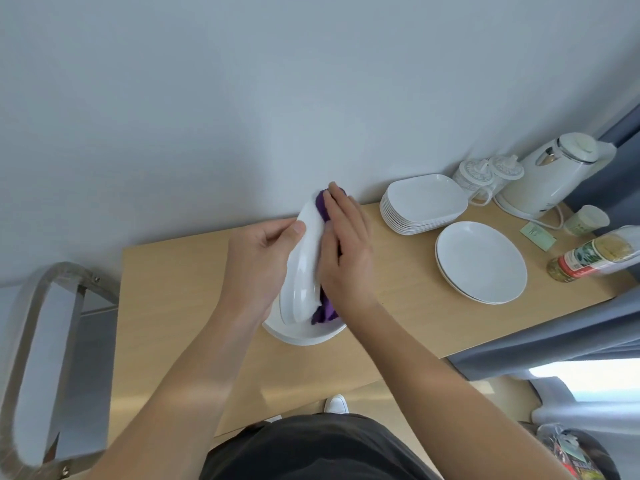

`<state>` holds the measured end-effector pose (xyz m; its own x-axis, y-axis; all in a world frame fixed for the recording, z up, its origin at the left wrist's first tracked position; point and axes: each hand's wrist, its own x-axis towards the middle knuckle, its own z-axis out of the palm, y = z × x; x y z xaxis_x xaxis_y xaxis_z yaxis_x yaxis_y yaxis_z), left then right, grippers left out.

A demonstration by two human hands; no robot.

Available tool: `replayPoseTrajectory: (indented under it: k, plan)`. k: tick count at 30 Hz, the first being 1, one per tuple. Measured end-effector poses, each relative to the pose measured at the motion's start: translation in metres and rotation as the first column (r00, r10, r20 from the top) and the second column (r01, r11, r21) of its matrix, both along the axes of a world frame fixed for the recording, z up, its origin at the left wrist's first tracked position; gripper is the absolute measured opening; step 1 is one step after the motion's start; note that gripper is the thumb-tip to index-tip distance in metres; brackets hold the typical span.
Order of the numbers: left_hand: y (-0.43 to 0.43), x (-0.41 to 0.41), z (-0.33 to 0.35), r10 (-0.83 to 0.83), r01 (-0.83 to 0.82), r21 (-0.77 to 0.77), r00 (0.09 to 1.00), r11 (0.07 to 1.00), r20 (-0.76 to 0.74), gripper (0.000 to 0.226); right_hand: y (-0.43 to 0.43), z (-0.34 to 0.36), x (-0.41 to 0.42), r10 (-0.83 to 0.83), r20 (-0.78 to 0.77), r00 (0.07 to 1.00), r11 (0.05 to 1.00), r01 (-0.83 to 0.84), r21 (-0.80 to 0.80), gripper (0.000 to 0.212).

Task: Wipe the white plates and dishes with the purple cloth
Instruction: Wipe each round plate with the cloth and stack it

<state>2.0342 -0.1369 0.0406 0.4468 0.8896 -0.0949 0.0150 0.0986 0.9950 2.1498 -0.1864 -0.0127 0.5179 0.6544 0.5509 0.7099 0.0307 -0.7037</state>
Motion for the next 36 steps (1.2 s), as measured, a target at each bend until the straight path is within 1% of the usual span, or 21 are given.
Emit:
replayPoseTrajectory:
  k: [3,5,7,9,12,14,17,20,22,24,28,29,31,33,34,36]
  plan:
    - [-0.001,-0.001,0.003,-0.012,0.012,0.021,1.000,1.000,-0.007,0.016,-0.001,0.001,0.006,0.042,-0.199,0.979,0.995,-0.060,-0.086,0.048]
    - [0.001,-0.003,0.001,-0.013,0.014,0.047,1.000,0.999,-0.011,0.016,-0.006,-0.006,0.003,0.054,-0.253,0.966,0.986,-0.092,-0.139,0.056]
    - [0.002,-0.005,-0.004,-0.024,0.026,0.070,0.999,0.997,-0.036,0.019,-0.011,-0.012,-0.002,0.040,-0.256,0.966,0.984,-0.083,-0.159,0.061]
    - [0.006,-0.007,-0.007,-0.027,0.029,0.056,0.999,0.998,-0.031,0.021,-0.016,-0.010,-0.012,0.069,-0.196,0.978,0.988,-0.093,-0.120,0.059]
    - [0.011,-0.007,-0.004,-0.016,0.015,0.026,0.999,1.000,0.038,0.018,-0.022,-0.013,-0.028,0.182,0.031,0.983,0.983,-0.181,-0.009,0.051]
    - [0.013,-0.006,-0.002,-0.044,0.041,0.073,0.998,0.996,0.041,0.019,-0.021,-0.019,-0.027,0.149,0.115,0.982,0.987,-0.155,0.044,0.055]
    - [0.013,-0.004,-0.006,-0.080,0.079,0.122,0.997,0.989,0.003,0.018,-0.016,-0.026,-0.014,0.011,0.169,0.986,0.997,-0.024,0.071,0.054]
    - [0.011,-0.001,-0.011,-0.095,0.094,0.076,0.995,0.993,0.017,0.020,-0.018,-0.023,0.005,-0.106,0.161,0.981,0.994,0.101,0.042,0.047]
    - [0.009,0.005,-0.010,-0.104,0.103,0.084,0.994,0.991,0.014,0.023,-0.022,-0.020,0.019,-0.163,0.154,0.975,0.987,0.161,0.025,0.047]
    - [0.006,0.013,-0.008,-0.139,0.137,0.131,0.990,0.982,0.001,0.013,-0.026,-0.018,0.036,-0.214,0.153,0.965,0.977,0.214,0.017,0.051]
    - [0.002,0.041,-0.001,-0.178,0.181,0.222,0.983,0.958,-0.035,0.017,-0.037,-0.016,0.074,-0.278,0.162,0.947,0.960,0.275,0.041,0.053]
    - [0.000,0.050,0.002,-0.176,0.180,0.236,0.984,0.955,-0.041,0.017,-0.040,-0.016,0.085,-0.280,0.153,0.948,0.960,0.280,0.026,0.053]
    - [-0.005,0.068,0.006,-0.167,0.177,0.270,0.984,0.947,-0.057,0.016,-0.046,-0.016,0.106,-0.265,0.090,0.960,0.960,0.272,-0.065,0.053]
    - [-0.014,0.089,0.005,-0.157,0.178,0.309,0.983,0.934,-0.091,0.024,-0.055,-0.016,0.126,-0.200,-0.010,0.980,0.961,0.194,-0.198,0.052]
    - [-0.019,0.100,0.003,-0.152,0.181,0.329,0.982,0.927,-0.112,0.023,-0.060,-0.016,0.136,-0.167,-0.067,0.984,0.954,0.144,-0.261,0.049]
    - [-0.030,0.121,0.000,-0.140,0.191,0.378,0.977,0.906,-0.159,0.023,-0.070,-0.018,0.157,-0.130,-0.172,0.976,0.922,0.056,-0.382,0.039]
